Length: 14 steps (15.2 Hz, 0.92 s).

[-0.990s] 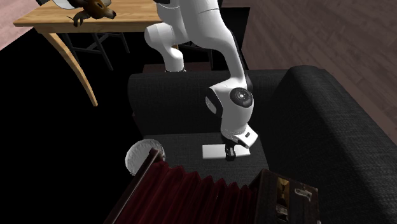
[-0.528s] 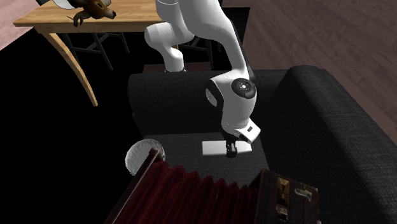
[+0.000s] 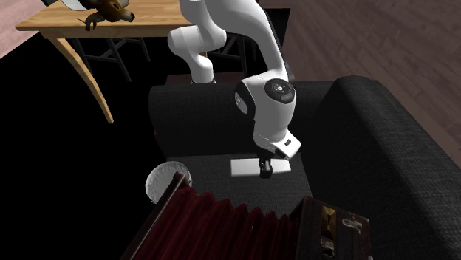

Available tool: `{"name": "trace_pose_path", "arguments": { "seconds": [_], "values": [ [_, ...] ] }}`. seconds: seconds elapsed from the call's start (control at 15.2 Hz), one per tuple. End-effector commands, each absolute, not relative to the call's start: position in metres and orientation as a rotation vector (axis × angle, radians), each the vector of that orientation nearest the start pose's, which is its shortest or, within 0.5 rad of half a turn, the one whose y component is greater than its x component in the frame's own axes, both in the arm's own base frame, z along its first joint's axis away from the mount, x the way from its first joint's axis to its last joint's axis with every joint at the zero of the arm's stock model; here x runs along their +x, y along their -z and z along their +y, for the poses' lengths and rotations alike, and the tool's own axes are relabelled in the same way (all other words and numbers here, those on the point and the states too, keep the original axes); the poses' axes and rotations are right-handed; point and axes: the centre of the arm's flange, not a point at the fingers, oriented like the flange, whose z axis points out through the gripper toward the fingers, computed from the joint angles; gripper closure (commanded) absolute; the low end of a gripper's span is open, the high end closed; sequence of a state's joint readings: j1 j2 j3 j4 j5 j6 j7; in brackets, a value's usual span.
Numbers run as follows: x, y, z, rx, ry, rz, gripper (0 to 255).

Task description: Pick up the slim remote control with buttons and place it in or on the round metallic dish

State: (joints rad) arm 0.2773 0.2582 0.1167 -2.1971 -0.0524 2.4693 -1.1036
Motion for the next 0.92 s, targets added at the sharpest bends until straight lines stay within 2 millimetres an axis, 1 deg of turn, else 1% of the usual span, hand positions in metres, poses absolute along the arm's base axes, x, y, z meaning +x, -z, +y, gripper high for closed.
{"name": "trace_pose_path", "arguments": {
  "seconds": [0.0,0.86],
  "values": [
    [0.513,-0.268,0.19,-2.267,0.022,-2.187,255],
    [0.504,-0.27,0.019,-2.267,0.022,-2.187,255]
  ]
}}
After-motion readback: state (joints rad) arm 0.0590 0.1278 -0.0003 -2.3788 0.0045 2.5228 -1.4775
